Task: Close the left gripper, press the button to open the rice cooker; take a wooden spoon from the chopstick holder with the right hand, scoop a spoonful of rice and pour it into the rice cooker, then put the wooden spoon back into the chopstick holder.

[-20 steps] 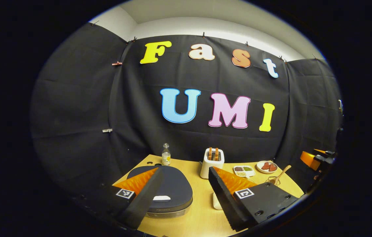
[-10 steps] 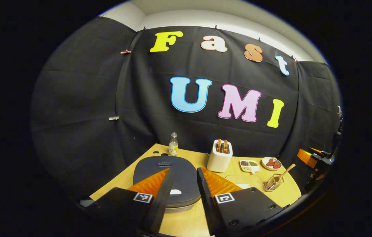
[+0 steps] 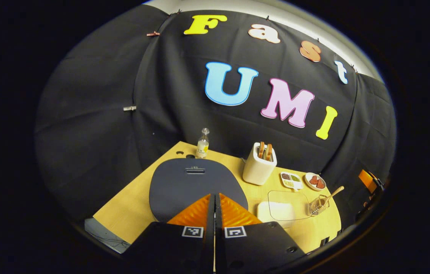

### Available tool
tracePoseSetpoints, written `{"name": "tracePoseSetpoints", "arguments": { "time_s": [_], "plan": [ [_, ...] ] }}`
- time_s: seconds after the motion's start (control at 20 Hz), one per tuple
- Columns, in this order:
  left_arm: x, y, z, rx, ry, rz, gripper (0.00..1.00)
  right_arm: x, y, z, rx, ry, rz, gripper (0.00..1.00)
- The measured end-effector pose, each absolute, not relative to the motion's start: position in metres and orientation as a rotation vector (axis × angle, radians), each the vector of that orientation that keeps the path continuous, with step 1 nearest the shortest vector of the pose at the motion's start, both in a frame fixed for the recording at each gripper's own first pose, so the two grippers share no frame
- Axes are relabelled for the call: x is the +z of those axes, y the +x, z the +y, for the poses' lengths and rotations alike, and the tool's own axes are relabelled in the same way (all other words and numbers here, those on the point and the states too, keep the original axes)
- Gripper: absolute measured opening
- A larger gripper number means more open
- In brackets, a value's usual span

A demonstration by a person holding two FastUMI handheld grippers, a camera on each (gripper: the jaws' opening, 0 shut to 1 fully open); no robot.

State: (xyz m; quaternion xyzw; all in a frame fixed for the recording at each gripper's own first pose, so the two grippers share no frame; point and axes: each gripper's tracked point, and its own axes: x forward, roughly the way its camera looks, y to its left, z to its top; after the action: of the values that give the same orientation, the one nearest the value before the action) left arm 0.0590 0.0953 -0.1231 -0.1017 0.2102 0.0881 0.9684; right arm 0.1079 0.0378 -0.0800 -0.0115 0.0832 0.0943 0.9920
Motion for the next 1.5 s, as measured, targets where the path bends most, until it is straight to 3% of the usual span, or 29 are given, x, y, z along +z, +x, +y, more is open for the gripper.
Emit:
{"name": "tracePoseSetpoints", "arguments": {
  "time_s": [0.45,0.9,1.25,1.5],
  "plan": [
    [-0.180,0.072,0.092,0.169,-0.246,0.557,0.06,-0.095,0.108,-0.010,0.092,-0.017,0.206,0.99],
    [-0.203,0.070,0.092,0.189,-0.257,0.612,0.07,-0.114,0.112,-0.016,0.104,-0.035,0.243,0.99],
    [-0.188,0.065,0.088,0.214,-0.260,0.544,0.07,-0.127,0.116,-0.026,0.112,-0.044,0.276,0.99],
    [-0.090,0.062,0.100,0.338,-0.132,0.275,0.07,-0.128,0.122,-0.035,0.112,-0.044,0.274,0.99]
  ]
}}
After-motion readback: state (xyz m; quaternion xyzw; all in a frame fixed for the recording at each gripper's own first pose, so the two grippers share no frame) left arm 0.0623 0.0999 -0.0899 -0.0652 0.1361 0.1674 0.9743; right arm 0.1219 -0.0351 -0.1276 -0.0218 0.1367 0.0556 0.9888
